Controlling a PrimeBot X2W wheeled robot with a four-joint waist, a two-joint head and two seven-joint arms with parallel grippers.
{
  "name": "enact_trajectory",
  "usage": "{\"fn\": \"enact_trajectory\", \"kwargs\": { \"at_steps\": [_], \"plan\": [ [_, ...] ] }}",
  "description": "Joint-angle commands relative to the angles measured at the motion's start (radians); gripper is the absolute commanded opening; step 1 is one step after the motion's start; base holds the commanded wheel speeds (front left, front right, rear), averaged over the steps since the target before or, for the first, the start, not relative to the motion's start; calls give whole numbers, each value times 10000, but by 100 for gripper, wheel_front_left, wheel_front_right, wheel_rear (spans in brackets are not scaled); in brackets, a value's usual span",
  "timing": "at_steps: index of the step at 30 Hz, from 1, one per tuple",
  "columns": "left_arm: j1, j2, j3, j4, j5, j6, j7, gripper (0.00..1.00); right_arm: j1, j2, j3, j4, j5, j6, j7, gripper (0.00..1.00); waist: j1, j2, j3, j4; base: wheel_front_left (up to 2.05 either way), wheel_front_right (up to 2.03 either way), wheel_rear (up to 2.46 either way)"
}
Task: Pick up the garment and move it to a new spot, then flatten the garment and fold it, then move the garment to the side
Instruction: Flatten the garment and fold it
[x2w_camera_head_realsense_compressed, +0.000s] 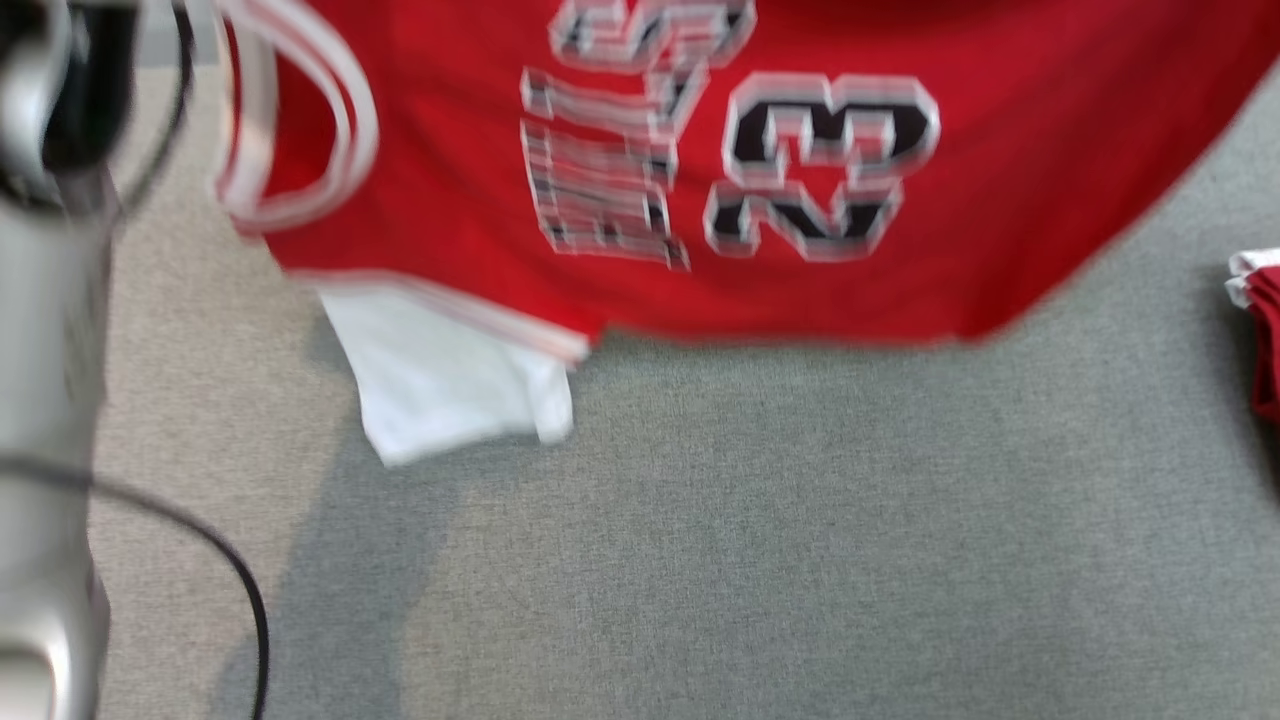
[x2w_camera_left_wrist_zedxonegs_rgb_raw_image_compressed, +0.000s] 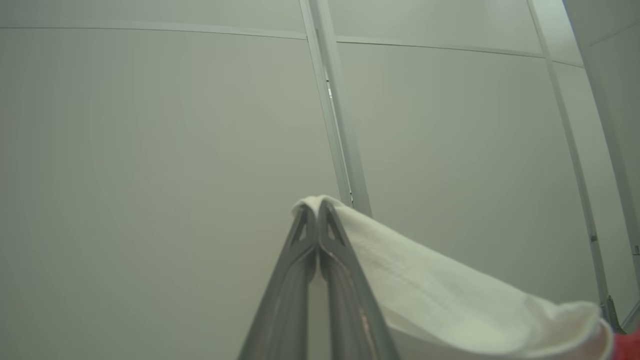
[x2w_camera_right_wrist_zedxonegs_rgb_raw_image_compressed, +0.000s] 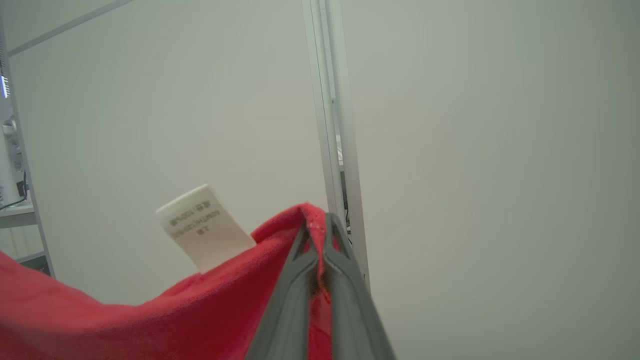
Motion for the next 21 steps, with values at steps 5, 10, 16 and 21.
{"fn": "enact_trajectory", "kwargs": {
  "at_steps": [5,10,16,21],
  "plan": [
    [-2320,-62,-113,2918,363,-332,-839,0,-2277,103,969,2493,96,1,-890,0,0,0,494,-195,0,0,0],
    [-3773,10,-75,4992,519,-436,-1416,0,-3905,577,1556,4553,97,1,-1738,0,0,0,639,-403,0,0,0],
    [-4906,-124,-87,7664,323,-528,-1260,0,-5534,1354,2495,7425,-143,1,-2218,0,0,0,872,-511,0,0,0],
    [-5177,-502,-371,8990,198,-742,-1360,0,-6230,1664,3193,8917,-30,1,-2273,0,0,0,1341,-304,0,0,0]
  ]
}}
